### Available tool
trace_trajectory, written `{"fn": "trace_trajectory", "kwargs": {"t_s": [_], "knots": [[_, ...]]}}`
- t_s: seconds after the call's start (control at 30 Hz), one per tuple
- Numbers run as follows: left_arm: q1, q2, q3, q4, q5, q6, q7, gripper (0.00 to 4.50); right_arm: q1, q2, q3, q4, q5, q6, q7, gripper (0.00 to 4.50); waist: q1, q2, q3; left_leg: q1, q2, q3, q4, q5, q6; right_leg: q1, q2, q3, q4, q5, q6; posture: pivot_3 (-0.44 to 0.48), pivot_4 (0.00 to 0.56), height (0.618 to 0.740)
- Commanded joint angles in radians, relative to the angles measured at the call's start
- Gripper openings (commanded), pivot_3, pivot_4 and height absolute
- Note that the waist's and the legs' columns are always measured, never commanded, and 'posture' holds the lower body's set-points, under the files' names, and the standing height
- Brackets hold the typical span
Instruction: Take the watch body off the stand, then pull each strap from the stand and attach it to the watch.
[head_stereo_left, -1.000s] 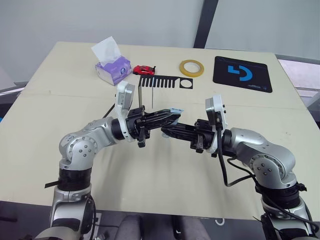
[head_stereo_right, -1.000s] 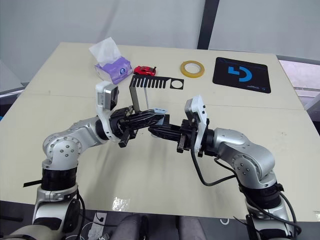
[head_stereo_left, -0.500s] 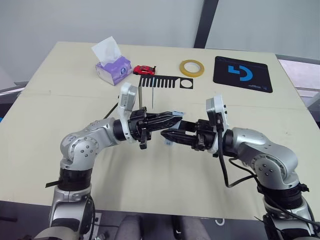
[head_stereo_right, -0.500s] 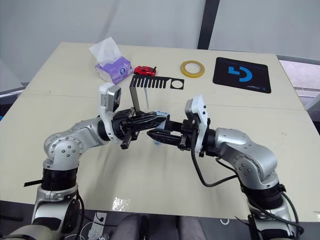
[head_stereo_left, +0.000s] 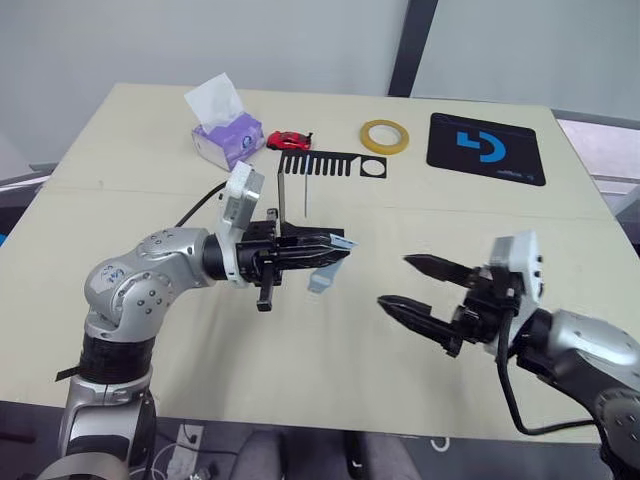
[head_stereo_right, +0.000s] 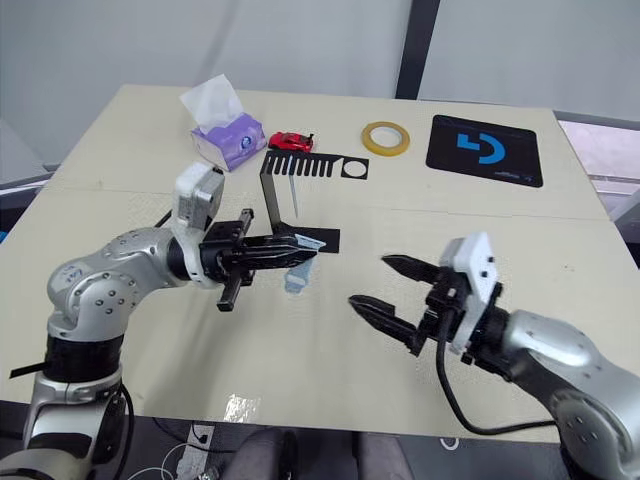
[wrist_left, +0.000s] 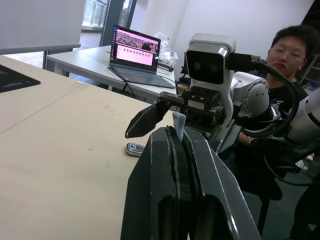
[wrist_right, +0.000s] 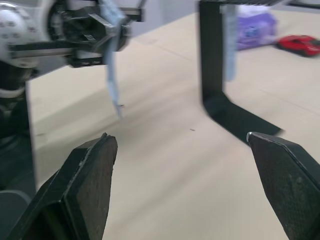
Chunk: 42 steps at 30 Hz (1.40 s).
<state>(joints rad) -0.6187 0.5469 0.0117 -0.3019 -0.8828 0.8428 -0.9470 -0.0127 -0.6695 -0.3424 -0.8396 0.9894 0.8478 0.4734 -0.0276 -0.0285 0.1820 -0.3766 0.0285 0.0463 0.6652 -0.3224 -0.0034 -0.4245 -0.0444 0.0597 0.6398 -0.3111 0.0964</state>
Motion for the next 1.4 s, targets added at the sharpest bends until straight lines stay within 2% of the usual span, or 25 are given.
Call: {"fn": "trace_trajectory", "kwargs": {"t_s": [0.03,0.13,0.27,0.6,1.07,1.4], "knots": [[0.000,0.034,-0.046,-0.028,0.098,-0.102,-0.051,0.00,0.095,0.000,-0.095,-0.081,0.011,-0.008,-0.103,4.42,0.000,0.000,0.000,0.001,0.000,0.000,0.000,0.000,0.000,0.000,0.000,0.000,0.000,0.000,0.000,0.000,0.150,0.738],[0.035,0.062,-0.116,-0.030,0.249,-0.278,-0.114,0.00,0.224,0.017,-0.165,-0.100,-0.059,-0.017,-0.182,4.42,0.000,0.000,0.000,0.001,0.000,0.000,-0.001,0.000,0.000,0.001,0.001,0.000,-0.001,0.000,0.000,0.000,0.150,0.738],[0.048,0.057,-0.160,-0.011,0.345,-0.416,-0.156,0.00,0.351,0.037,-0.207,-0.085,-0.139,-0.044,-0.216,4.42,0.002,0.000,0.000,0.001,0.000,0.001,-0.001,0.000,0.000,0.002,0.001,0.001,-0.003,0.000,0.000,0.000,0.150,0.738],[0.045,0.026,-0.177,-0.015,0.343,-0.446,-0.203,0.00,0.505,0.156,-0.188,-0.018,-0.322,-0.119,-0.271,4.42,0.000,0.000,0.000,0.002,0.001,0.001,-0.001,0.000,0.001,0.002,0.003,0.002,-0.002,0.000,0.000,0.000,0.150,0.738],[0.039,0.028,-0.157,-0.034,0.328,-0.404,-0.195,0.00,0.573,0.221,-0.169,0.022,-0.417,-0.158,-0.235,4.42,0.000,0.000,0.000,0.002,0.001,0.001,-0.001,0.000,0.001,0.002,0.003,0.001,-0.002,0.000,0.000,0.000,0.150,0.738],[0.034,0.023,-0.155,-0.057,0.325,-0.380,-0.173,0.00,0.454,0.211,-0.108,0.153,-0.467,-0.179,-0.217,4.42,0.000,0.001,0.000,0.003,0.000,0.001,-0.001,0.000,0.001,0.003,0.003,0.002,-0.001,0.000,0.000,0.000,0.150,0.738]]}}
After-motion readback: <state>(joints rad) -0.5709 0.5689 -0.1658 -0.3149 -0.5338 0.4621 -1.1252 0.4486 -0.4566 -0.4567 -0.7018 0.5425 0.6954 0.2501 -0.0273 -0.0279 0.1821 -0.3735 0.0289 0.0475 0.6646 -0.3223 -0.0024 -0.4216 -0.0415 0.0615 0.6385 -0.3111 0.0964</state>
